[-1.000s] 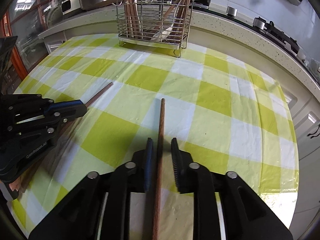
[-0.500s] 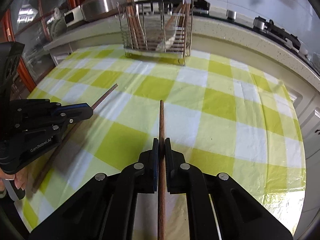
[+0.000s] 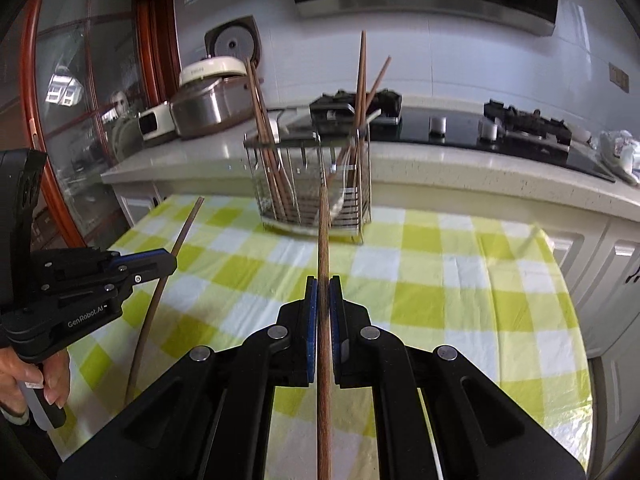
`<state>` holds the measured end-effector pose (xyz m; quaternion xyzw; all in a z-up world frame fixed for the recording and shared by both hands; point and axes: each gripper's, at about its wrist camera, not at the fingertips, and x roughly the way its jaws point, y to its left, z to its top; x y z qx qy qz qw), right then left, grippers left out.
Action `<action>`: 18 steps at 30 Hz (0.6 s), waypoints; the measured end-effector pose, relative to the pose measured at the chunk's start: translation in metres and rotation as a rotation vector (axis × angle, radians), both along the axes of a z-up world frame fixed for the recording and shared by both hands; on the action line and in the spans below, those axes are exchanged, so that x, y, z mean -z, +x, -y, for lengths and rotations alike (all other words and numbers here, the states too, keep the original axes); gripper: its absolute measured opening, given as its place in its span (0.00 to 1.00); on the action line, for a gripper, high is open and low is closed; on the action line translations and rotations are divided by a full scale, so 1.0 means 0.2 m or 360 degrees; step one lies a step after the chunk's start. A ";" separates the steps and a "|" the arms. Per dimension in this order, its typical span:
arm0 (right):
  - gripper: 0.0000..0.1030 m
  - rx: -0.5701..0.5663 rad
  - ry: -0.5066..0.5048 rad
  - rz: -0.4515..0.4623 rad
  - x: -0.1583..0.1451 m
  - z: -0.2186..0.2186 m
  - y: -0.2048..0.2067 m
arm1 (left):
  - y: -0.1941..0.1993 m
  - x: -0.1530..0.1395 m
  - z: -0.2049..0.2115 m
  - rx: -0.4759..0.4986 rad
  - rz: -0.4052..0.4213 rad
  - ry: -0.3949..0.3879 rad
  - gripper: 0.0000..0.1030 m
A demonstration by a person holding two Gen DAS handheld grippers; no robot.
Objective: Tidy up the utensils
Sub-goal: 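Lift the chopstick upright to the rack with the right tool while the left tool carries its own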
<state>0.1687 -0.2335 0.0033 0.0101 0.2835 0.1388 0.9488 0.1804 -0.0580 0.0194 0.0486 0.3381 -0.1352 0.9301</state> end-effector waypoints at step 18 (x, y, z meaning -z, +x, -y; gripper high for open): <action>0.07 -0.0035 0.0026 0.0283 -0.26 -0.07 -0.06 | -0.12 -0.27 -0.06 -0.0015 0.0245 -0.0046 0.06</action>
